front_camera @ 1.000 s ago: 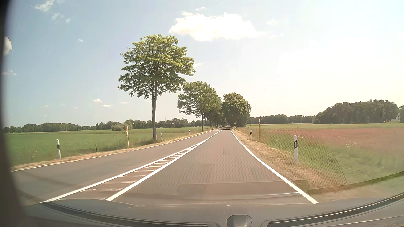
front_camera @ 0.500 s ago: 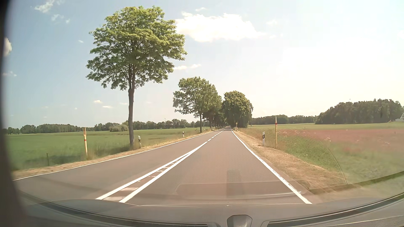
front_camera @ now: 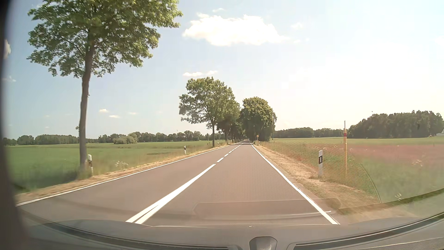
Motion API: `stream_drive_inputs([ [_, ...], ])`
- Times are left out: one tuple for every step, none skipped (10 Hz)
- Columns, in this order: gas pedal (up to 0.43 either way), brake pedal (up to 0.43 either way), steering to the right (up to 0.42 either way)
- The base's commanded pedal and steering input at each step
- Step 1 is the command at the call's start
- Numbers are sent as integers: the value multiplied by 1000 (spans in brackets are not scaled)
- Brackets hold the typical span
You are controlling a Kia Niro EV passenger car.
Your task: Follow the waypoints while adhering to traffic rules and regulations
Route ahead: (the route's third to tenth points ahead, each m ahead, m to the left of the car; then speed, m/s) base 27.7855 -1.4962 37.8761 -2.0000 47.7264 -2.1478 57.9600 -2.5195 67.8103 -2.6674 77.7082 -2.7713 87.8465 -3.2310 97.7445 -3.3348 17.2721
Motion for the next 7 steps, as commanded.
stream_drive_inputs([
  [598,6,14],
  [598,6,12],
  [598,6,9],
  [598,6,7],
  [598,6,4],
  [598,6,1],
  [598,6,-1],
])
